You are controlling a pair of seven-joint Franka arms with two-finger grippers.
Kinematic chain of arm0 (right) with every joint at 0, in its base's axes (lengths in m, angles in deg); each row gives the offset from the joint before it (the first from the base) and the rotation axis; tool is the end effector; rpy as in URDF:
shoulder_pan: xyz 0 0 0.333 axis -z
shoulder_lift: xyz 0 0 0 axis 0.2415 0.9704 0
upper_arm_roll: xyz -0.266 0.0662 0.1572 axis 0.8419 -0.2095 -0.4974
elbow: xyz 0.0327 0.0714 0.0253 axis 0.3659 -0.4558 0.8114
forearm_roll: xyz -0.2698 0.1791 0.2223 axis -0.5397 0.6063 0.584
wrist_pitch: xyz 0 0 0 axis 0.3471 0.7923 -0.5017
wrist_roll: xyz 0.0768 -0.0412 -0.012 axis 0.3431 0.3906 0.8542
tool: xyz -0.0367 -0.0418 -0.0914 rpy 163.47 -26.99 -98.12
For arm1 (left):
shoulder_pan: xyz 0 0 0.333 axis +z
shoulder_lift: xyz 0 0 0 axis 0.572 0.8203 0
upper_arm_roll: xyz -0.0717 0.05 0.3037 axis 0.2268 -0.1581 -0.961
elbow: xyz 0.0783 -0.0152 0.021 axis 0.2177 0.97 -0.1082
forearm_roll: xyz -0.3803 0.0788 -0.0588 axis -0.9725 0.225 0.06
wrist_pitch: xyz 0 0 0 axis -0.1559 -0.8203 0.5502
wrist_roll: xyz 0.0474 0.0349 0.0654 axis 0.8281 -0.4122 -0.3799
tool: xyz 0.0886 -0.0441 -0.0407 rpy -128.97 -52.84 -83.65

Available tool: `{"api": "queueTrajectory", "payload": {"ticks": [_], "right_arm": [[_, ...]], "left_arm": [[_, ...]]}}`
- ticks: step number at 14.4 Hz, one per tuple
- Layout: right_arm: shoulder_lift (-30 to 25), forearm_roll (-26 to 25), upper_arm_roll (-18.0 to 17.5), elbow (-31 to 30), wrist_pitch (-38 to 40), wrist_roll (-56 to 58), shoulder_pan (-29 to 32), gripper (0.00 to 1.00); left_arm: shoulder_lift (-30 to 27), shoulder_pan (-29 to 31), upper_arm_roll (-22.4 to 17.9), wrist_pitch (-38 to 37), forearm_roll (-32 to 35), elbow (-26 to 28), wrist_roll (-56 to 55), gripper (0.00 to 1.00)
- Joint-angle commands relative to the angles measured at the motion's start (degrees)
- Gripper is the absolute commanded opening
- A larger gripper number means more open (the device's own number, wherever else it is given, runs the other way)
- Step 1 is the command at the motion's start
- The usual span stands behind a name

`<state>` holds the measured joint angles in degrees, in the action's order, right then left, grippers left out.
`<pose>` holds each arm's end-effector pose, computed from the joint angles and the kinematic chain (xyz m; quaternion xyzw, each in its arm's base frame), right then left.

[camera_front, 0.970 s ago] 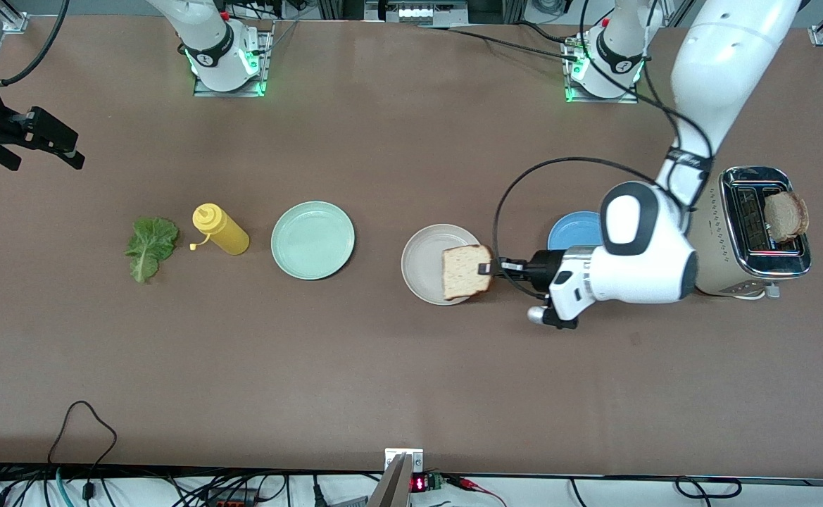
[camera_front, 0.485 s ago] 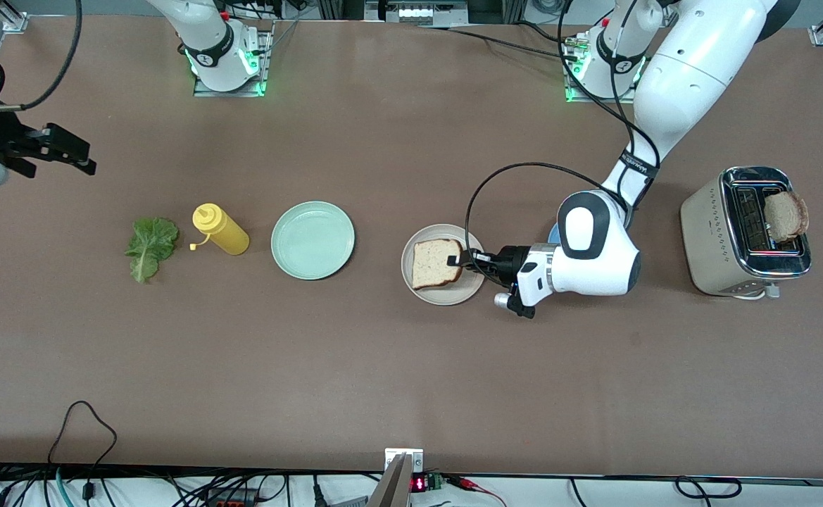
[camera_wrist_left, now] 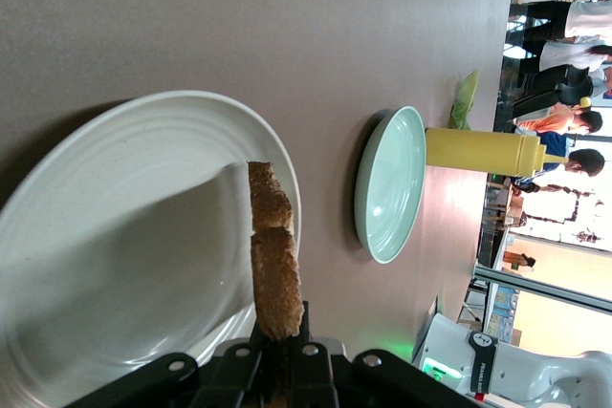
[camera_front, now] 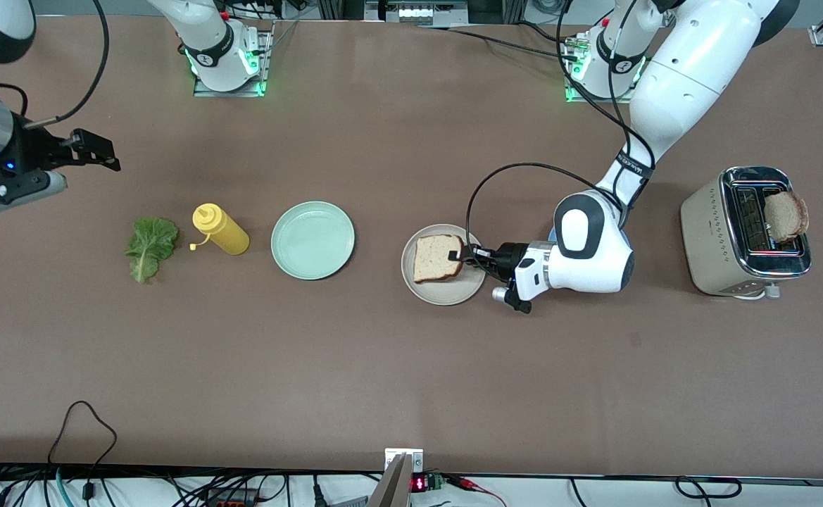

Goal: Make sandwich in beige plate with both arms
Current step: 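Carry the toast to the beige plate and release it with the left gripper, then grasp the yellow bottle with the right gripper while the left gripper withdraws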

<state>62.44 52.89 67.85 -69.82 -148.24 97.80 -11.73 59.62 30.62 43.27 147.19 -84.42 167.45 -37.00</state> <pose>0.5563 -0.0031 0.5301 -0.9799 -0.1785 0.0787 0.0407 0.6065 -0.2850 0.1866 0.8722 -0.0708 -0.0939 0.4749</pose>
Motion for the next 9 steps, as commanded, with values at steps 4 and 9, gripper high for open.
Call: {"api": "queueTrajectory", "payload": {"ticks": [4, 9], "right_arm": [[-0.42, 7.13, -0.08, -8.95, -9.94, 15.87, 4.25, 1.00], [1.43, 17.51, -0.08, -14.84, -16.27, 32.14, 9.17, 1.00]], "left_arm": [[0.28, -0.48, 0.17, 1.71, -4.24, 1.29, 3.65, 0.01], [0.02, 0.31, -0.01, 1.18, -3.98, 1.47, 3.74, 1.00]]}}
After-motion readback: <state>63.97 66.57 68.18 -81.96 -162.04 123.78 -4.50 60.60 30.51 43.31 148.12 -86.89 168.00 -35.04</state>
